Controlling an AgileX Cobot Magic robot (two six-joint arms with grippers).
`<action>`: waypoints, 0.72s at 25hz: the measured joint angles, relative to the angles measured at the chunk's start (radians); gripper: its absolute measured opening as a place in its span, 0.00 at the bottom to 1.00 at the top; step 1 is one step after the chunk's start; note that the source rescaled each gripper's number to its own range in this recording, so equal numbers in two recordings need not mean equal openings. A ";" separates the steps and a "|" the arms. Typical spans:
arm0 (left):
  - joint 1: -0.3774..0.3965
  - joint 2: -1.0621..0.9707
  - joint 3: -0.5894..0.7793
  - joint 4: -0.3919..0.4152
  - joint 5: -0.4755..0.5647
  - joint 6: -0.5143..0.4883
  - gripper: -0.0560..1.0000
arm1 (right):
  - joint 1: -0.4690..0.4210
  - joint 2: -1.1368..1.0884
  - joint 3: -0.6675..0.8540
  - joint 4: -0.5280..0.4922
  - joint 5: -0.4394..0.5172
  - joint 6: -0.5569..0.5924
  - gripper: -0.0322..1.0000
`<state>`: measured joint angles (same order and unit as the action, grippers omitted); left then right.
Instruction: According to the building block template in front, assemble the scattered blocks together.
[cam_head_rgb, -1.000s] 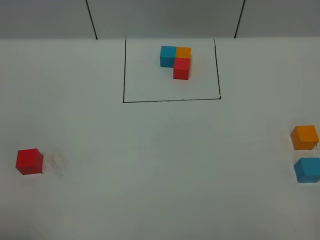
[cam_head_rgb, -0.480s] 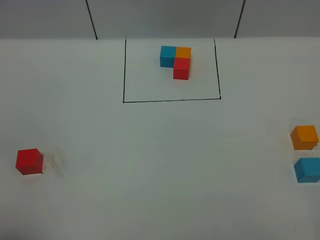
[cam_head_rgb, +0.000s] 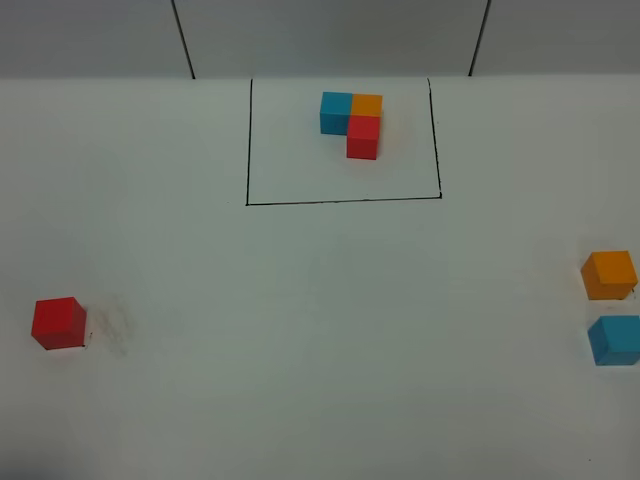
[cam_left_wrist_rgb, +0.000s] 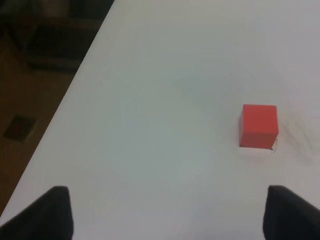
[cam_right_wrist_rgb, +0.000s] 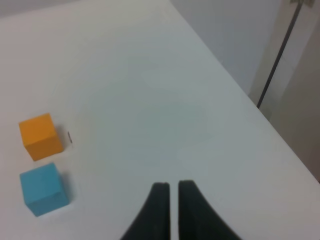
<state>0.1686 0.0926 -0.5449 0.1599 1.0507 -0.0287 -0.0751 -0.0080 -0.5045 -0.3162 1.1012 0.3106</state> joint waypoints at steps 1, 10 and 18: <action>0.000 0.024 -0.014 -0.008 0.000 0.000 0.88 | 0.000 0.000 0.000 0.000 0.000 0.000 0.03; 0.000 0.365 -0.109 -0.123 -0.118 0.029 0.86 | 0.000 0.000 0.000 0.000 0.000 0.000 0.03; 0.000 0.653 -0.109 -0.216 -0.270 0.056 0.86 | 0.000 0.000 0.000 0.000 0.000 0.000 0.03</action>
<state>0.1686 0.7458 -0.6537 -0.0560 0.7804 0.0272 -0.0751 -0.0080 -0.5045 -0.3162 1.1012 0.3106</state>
